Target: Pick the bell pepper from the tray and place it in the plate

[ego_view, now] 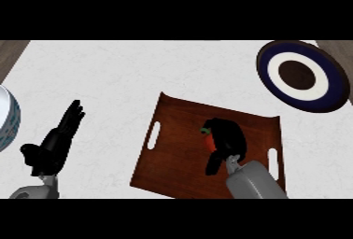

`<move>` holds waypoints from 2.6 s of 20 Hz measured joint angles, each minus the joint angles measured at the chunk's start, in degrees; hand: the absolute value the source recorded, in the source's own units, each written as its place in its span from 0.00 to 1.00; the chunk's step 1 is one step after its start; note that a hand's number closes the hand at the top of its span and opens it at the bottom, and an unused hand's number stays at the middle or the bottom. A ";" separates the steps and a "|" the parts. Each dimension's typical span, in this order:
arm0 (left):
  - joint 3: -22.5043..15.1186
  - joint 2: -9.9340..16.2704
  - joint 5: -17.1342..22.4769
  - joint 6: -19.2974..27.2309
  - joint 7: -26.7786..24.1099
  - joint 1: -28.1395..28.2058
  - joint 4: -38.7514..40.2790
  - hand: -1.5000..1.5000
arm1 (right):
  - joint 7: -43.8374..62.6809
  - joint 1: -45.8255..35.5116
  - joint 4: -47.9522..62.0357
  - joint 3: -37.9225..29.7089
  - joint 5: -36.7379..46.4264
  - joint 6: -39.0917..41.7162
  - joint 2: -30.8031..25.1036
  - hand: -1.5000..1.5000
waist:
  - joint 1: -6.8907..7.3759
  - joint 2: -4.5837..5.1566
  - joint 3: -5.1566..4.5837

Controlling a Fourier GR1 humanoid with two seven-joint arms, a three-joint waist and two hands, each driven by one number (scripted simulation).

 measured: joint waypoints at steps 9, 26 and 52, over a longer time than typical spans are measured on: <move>2.20 0.27 -0.02 -0.59 -0.48 -0.04 1.65 0.50 | -4.60 4.89 -0.06 -6.77 -1.96 -9.80 -4.68 1.00 | -1.97 -0.50 0.06; 2.16 -0.58 -1.13 -0.58 -1.39 0.85 1.58 0.50 | -23.73 32.62 -9.68 -44.76 -20.44 -33.07 -21.46 1.00 | -1.53 0.12 0.19; 2.97 -2.19 -3.11 -2.09 -0.97 -3.48 4.55 0.50 | -13.00 7.99 -14.88 -45.91 -12.94 -26.28 -26.35 1.00 | 0.53 0.44 0.16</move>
